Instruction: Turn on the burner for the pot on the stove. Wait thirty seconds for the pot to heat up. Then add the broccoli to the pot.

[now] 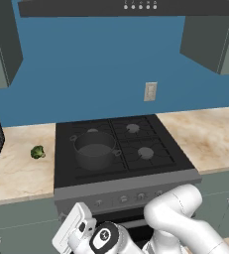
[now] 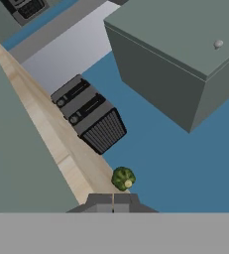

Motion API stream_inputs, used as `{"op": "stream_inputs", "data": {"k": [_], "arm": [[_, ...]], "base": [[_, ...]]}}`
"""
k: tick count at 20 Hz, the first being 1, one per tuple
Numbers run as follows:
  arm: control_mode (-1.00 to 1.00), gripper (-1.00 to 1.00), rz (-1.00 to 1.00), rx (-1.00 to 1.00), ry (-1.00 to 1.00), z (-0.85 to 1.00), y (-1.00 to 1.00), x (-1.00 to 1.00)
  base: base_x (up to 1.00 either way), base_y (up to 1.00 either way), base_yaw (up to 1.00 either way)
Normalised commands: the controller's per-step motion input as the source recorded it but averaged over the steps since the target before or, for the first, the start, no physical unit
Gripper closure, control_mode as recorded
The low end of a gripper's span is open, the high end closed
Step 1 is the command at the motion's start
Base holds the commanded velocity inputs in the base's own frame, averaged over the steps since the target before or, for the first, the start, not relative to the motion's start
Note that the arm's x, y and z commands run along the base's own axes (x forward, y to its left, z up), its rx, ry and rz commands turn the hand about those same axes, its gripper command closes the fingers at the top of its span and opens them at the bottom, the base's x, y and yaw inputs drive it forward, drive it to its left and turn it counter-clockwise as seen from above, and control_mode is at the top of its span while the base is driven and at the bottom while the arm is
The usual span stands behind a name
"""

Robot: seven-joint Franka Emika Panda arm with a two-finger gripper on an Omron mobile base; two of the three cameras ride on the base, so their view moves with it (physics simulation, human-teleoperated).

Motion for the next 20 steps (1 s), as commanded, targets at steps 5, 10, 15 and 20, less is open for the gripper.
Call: {"op": "stream_inputs", "data": {"k": [5,10,15,20], "arm": [[-1.0,1.0,0.0,0.0,0.0,0.0,0.0,0.0],[-1.0,1.0,0.0,0.0,0.0,0.0,0.0,0.0],[-1.0,1.0,0.0,0.0,0.0,0.0,0.0,0.0],[-1.0,1.0,0.0,0.0,0.0,0.0,0.0,0.0]], "base": [[0.0,0.0,0.0],[0.0,0.0,0.0],[0.0,0.0,0.0],[0.0,0.0,0.0]]}}
